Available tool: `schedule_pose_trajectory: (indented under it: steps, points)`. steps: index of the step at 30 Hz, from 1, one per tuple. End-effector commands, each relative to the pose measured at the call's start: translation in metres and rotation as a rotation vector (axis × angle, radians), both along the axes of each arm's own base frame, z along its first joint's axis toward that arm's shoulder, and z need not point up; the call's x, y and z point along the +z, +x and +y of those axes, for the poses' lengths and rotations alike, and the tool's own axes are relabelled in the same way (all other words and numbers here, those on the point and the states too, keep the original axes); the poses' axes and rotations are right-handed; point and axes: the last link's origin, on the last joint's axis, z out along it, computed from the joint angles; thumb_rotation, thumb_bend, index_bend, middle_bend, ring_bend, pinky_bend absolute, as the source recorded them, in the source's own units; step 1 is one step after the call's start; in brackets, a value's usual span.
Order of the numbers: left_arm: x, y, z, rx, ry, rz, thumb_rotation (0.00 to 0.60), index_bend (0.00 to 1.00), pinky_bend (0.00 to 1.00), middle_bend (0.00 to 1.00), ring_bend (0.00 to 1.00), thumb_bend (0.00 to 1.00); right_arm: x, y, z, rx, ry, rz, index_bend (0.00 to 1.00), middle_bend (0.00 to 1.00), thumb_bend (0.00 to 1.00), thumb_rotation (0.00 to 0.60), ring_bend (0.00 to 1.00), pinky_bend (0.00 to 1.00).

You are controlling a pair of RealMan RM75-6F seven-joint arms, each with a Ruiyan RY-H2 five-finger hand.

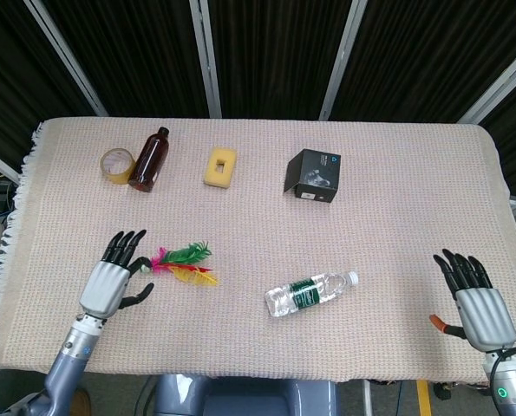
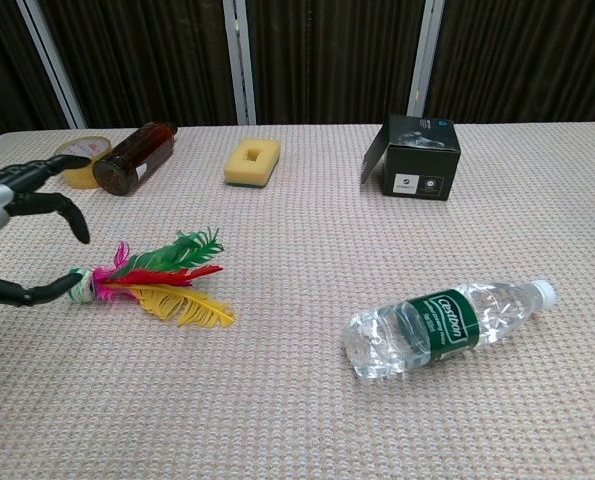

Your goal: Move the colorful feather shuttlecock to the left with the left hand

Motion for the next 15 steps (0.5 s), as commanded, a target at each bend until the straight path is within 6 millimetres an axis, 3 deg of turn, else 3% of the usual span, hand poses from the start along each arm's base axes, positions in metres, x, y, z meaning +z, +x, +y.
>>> schedule_pose_trajectory:
  steps: [1,9,15]
  points:
    - [-0.021,0.012,0.009,-0.016,-0.011,-0.001,0.528,0.41,0.00,0.00,0.00,0.31,0.005,-0.001,0.001,-0.006,-0.008,-0.010,0.00,0.00,0.11,0.600,0.00,0.00]
    - [-0.054,0.035,0.017,-0.045,-0.020,-0.009,0.528,0.41,0.00,0.00,0.00,0.32,0.008,-0.004,0.003,-0.009,0.011,-0.019,0.00,0.00,0.11,0.600,0.00,0.00]
    - [-0.068,0.045,0.022,-0.063,-0.016,-0.026,0.529,0.41,0.00,0.00,0.00,0.33,0.008,-0.006,0.005,-0.019,0.026,-0.024,0.00,0.00,0.11,0.600,0.00,0.00]
